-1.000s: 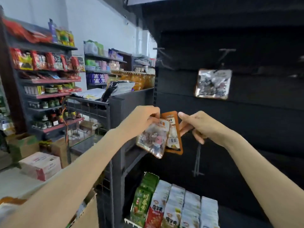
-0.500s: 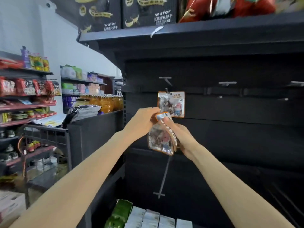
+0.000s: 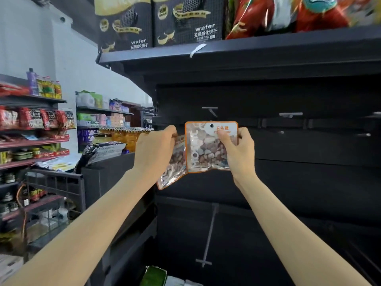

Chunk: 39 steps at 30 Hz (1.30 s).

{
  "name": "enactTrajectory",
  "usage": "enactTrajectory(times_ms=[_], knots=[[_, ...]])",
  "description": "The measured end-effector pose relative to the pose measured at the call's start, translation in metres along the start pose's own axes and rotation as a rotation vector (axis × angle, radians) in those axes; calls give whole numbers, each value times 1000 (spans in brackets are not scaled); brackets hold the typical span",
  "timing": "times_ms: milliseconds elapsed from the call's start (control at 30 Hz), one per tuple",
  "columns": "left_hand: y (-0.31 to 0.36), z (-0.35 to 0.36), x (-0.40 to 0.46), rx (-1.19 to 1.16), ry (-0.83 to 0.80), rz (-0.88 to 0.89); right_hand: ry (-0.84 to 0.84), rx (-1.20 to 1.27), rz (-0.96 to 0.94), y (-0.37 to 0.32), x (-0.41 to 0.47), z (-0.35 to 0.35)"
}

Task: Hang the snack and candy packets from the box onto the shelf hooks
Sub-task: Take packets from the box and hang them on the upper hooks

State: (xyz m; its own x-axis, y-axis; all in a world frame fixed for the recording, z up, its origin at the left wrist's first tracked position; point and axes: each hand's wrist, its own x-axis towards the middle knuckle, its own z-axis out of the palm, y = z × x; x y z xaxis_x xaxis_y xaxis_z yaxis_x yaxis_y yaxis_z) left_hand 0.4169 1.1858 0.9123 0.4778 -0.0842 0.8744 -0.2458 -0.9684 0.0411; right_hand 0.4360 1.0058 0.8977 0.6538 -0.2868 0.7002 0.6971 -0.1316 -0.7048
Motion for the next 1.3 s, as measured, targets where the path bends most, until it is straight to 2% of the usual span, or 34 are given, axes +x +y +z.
enactTrajectory(times_ms=[200,367,633,733,833,933,1000,1133,1300], knots=[[-4,-4,4,79,27,-13,155,-127,14,-5,6,8],[-1,2,6,46,18,6,181,-219,3,-8,8,14],[3,13,10,45,9,8,163,-518,-64,-9,17,11],[5,18,13,73,-35,1,159,-565,-142,-1,21,14],[5,23,16,94,-80,-6,116,-726,-218,10,28,18],[4,26,20,98,-99,-7,40,-794,-187,21,38,21],[4,27,22,79,-108,-5,-45,-796,-138,30,46,23],[2,29,25,-17,-100,17,-193,-731,127,50,65,25],[-1,26,24,-186,-135,180,-244,-716,134,66,74,21]])
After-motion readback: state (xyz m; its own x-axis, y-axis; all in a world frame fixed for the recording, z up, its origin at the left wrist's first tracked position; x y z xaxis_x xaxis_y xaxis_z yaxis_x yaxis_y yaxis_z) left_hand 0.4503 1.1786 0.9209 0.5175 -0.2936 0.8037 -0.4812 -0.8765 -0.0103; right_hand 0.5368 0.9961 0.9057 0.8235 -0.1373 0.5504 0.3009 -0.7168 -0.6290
